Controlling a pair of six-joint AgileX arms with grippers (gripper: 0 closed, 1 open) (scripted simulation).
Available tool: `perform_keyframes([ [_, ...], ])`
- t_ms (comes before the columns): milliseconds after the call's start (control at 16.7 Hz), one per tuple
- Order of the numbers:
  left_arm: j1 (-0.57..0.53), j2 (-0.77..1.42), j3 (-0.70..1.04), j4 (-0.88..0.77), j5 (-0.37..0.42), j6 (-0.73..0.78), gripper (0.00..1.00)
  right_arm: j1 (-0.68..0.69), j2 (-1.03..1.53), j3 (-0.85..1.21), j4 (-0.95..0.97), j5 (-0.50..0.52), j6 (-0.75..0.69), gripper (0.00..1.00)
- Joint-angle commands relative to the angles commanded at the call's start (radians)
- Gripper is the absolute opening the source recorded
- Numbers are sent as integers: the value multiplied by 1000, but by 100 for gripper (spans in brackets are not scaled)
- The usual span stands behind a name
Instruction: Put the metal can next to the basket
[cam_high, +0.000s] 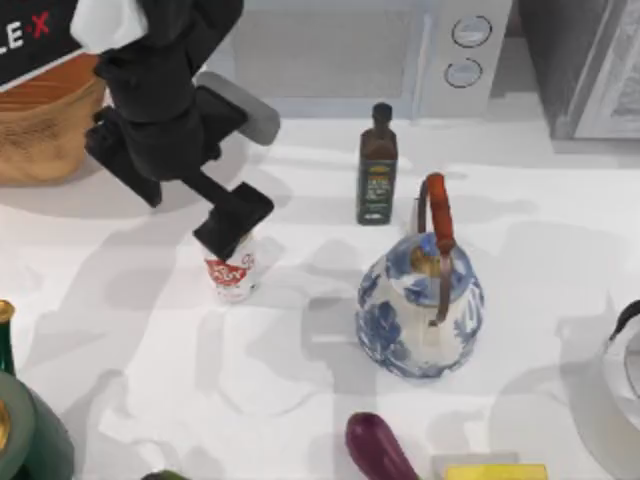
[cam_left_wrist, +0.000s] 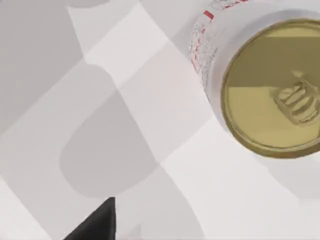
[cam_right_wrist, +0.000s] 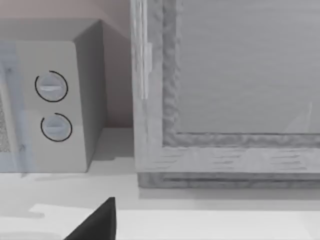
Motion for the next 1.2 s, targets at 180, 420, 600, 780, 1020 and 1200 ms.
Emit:
perform_keyframes([
  [180,-39,98,120,-34,-13,1,100,0,0,0,0,0,0,100],
  [420,-49,121,148,-38,-17,0,100,0,0,0,0,0,0,100],
  [600,-45,118,142,-33,-16,0,100,0,0,0,0,0,0,100],
  [780,-47,130,89,29,-17,2,100,0,0,0,0,0,0,100],
  [1020,-47,154,-9,154,-17,2,100,0,0,0,0,0,0,100],
  [1200,-47,160,-33,181,-17,2,100,0,0,0,0,0,0,100],
])
